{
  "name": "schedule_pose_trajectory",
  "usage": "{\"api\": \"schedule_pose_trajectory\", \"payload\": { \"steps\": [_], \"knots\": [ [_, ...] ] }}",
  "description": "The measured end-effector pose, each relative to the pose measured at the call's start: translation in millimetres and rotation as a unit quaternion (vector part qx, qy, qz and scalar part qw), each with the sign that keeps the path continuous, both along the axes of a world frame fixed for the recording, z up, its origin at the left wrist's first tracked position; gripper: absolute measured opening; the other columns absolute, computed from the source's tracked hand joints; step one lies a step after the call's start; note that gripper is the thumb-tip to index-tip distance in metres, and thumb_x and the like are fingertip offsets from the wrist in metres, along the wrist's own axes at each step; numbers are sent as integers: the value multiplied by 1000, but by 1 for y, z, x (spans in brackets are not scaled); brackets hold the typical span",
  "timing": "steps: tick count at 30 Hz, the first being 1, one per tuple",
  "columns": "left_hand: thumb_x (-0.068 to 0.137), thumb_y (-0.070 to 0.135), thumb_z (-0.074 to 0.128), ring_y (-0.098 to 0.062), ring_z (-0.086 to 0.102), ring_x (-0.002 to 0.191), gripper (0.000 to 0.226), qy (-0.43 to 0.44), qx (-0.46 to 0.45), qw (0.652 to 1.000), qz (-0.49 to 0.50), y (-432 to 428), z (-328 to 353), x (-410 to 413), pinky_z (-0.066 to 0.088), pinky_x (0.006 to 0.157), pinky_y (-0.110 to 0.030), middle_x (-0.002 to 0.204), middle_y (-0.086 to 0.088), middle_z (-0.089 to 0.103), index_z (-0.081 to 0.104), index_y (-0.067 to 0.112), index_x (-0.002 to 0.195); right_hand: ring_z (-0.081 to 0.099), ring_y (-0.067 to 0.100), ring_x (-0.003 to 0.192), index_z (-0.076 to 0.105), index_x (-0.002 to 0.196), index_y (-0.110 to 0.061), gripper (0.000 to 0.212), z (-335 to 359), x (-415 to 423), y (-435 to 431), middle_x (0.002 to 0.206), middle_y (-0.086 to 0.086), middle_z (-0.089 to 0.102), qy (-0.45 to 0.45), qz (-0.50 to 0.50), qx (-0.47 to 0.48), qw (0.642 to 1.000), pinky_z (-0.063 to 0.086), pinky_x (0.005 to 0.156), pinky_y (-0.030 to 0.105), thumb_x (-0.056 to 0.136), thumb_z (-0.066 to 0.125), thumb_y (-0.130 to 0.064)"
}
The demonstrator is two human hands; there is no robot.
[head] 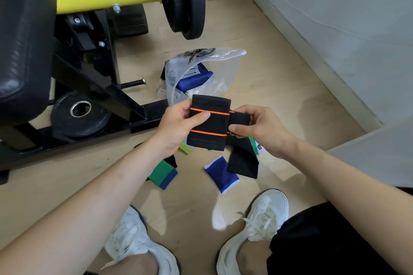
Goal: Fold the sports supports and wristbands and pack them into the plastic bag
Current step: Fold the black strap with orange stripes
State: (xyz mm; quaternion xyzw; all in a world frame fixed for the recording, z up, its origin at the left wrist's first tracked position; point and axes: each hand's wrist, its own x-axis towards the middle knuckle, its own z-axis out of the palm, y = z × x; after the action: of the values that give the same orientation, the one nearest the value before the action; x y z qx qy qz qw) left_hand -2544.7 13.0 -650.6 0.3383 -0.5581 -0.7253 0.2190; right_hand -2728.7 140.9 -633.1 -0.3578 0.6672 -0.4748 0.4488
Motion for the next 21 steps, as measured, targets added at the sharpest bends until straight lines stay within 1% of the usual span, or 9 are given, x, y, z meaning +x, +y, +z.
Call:
{"api": "schedule_pose_trajectory", "payload": {
  "steps": [2,3,7,11,14,16,17,18,21],
  "knots": [
    [90,5,71,-19,72,105,28,-24,-39,998,40,1,-1,-1,59,91,-36,109,-5,77,68,10,118,67,19,68,65,103,1,22,-2,3,1,80,11,70,-18,-36,-12,999,56,57,25,82,73,5],
    [89,6,73,-16,73,102,28,-34,-53,996,58,2,-1,-1,60,90,-36,106,-2,77,68,12,116,68,19,67,65,101,1,21,-4,6,1,79,11,70,-21,-60,-18,998,56,56,24,82,73,5],
    [86,9,77,-12,74,96,24,-66,-95,987,112,7,-3,-4,61,88,-39,100,3,78,70,16,108,68,20,65,66,95,0,15,-10,18,3,76,10,71,-29,-164,-34,985,58,62,26,83,74,3],
    [85,13,79,-11,74,91,23,-95,-110,977,159,14,-9,-8,62,85,-45,97,3,78,70,16,106,65,15,62,71,92,-4,12,-14,34,4,76,10,72,24,-229,-43,972,58,63,25,82,76,-1],
    [84,16,79,-9,74,90,22,-101,-130,970,178,20,-10,-11,60,87,-46,96,5,78,70,17,104,65,14,65,75,88,-14,10,-15,42,5,79,7,73,87,-221,-51,970,58,70,26,81,79,-8],
    [84,15,79,-8,74,90,21,-97,-133,970,178,23,-9,-12,60,88,-45,95,6,78,70,18,103,63,6,66,74,84,-23,14,-17,45,7,77,-2,71,174,-189,-59,965,53,72,17,81,79,-11],
    [84,15,78,-8,74,90,22,-93,-132,971,173,24,-8,-13,60,88,-45,96,6,78,70,17,104,63,5,68,75,86,-23,13,-18,46,7,79,-4,71,214,-171,-67,959,50,72,13,81,79,-11],
    [85,14,78,-9,74,90,22,-89,-129,973,167,25,-7,-14,60,88,-46,96,4,78,70,16,105,63,5,71,77,90,-19,12,-19,46,7,81,-4,71,246,-155,-78,954,48,72,11,81,79,-11],
    [89,10,75,-17,75,89,19,-65,-98,983,141,29,-3,-17,60,86,-49,94,-2,78,67,11,106,64,8,74,78,101,-9,20,-27,46,8,88,2,71,318,-103,-116,935,46,73,7,82,79,-10]
  ]
}}
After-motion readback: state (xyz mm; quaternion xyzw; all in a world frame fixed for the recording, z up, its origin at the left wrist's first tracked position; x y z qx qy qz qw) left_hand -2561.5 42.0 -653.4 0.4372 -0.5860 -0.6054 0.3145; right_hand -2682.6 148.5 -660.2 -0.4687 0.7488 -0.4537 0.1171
